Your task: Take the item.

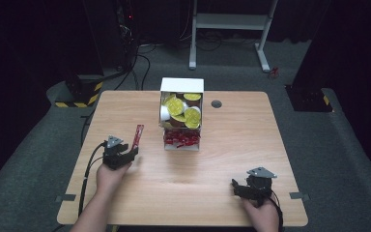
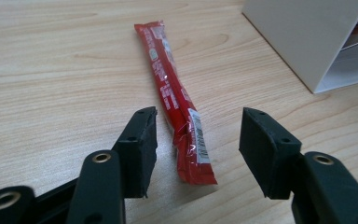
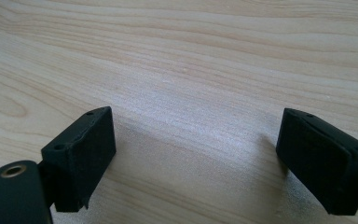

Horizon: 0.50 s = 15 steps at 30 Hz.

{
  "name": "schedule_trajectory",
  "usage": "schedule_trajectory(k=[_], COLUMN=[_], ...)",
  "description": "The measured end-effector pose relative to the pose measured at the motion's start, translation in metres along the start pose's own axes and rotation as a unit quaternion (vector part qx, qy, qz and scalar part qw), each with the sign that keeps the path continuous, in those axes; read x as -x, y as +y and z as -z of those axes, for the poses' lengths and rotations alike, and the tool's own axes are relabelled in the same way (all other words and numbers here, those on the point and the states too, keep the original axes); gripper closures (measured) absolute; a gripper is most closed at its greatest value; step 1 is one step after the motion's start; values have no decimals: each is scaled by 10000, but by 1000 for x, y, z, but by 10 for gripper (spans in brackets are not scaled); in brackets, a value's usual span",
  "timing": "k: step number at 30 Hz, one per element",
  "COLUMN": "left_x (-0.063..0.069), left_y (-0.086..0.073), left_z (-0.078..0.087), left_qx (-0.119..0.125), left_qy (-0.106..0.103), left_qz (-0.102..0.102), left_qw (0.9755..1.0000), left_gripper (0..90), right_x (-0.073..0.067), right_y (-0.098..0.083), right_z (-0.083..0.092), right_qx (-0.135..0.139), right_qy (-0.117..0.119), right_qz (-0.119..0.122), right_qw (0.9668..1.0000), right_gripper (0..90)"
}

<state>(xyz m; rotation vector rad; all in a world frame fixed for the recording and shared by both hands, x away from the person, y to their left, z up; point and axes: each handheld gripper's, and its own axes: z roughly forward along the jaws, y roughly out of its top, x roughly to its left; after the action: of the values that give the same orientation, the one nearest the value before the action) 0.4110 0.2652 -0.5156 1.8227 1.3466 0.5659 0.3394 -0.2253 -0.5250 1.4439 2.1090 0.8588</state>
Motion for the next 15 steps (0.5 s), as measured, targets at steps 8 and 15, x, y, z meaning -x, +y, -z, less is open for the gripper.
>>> schedule_trajectory(k=[8, 15], left_x=[7, 13], left_y=[3, 9], left_z=[8, 18], left_qx=[109, 115], left_qy=[-45, -59], left_qz=[-34, -129], left_qw=[9999, 9998], left_gripper=[432, 399], right_x=[0, 0], right_y=[0, 0], right_z=[0, 0], right_qx=[-1, -2], right_qy=[4, 4], right_qz=[-3, -3], right_qw=[10000, 10000], right_gripper=[117, 118])
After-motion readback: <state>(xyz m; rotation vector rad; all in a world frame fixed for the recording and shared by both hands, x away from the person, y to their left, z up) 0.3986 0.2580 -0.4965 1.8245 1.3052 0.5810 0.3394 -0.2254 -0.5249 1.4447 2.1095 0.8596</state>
